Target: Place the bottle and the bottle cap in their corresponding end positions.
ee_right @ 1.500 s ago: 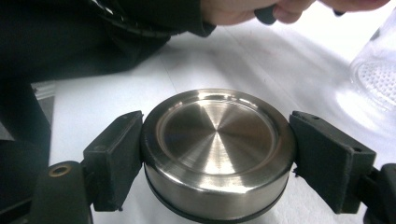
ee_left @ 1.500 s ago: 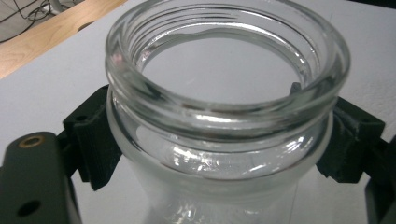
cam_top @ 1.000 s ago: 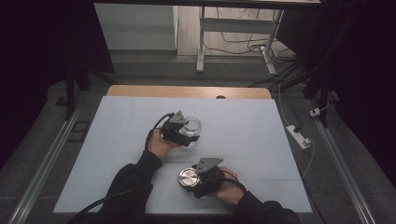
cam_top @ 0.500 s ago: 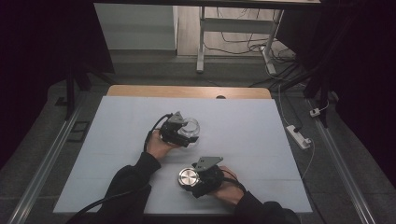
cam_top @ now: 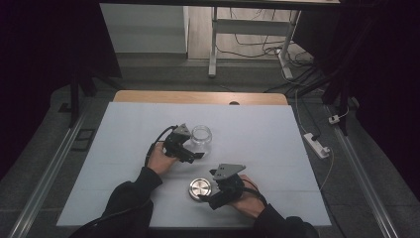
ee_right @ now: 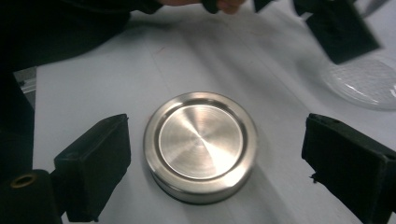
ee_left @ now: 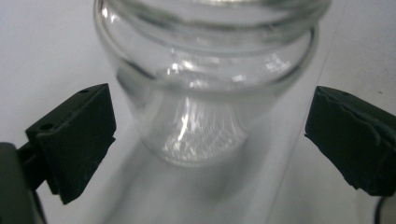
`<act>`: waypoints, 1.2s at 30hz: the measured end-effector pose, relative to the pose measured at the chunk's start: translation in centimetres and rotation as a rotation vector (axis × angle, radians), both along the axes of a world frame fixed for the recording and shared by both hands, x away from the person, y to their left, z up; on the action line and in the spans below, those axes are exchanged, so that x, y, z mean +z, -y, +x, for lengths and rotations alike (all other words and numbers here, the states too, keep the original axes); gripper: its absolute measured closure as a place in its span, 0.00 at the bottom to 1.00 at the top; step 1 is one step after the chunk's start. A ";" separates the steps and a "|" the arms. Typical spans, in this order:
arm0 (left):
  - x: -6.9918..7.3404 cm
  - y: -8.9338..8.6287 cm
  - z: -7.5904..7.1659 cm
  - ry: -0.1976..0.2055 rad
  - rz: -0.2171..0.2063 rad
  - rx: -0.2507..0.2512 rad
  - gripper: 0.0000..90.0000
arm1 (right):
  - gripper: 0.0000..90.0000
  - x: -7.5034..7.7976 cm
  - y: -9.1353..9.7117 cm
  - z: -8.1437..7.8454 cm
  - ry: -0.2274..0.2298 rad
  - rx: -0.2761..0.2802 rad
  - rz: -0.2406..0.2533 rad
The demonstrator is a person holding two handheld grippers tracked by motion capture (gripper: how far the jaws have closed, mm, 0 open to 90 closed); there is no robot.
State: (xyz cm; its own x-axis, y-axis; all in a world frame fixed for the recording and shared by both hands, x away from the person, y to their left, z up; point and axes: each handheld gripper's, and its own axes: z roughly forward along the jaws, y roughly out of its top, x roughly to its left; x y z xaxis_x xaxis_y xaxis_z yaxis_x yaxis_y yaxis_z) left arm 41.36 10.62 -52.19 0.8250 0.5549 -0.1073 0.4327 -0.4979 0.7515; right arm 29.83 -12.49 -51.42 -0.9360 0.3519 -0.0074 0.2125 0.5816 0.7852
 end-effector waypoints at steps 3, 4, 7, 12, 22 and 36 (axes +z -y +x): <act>0.2 -0.7 -0.6 -0.009 0.007 0.011 0.02 | 0.08 0.2 0.6 0.2 0.005 -0.022 0.005; 0.3 -0.9 -0.8 -0.014 0.002 0.018 0.02 | 0.08 0.3 0.8 0.3 0.004 -0.031 0.007; 0.6 -1.8 -1.9 -0.008 0.003 0.018 0.01 | 0.07 0.5 1.5 0.6 -0.004 -0.058 0.009; 0.9 -3.0 -4.1 -0.006 0.010 0.018 0.01 | 0.06 0.6 2.5 1.1 -0.027 -0.107 0.009; 1.6 -4.8 -7.8 -0.018 -0.015 0.018 0.00 | 0.04 1.0 5.0 0.6 -0.009 -0.152 -0.001; 1.8 -7.6 -12.3 -0.023 -0.018 0.056 0.00 | 0.00 1.2 8.0 0.1 -0.027 -0.237 -0.002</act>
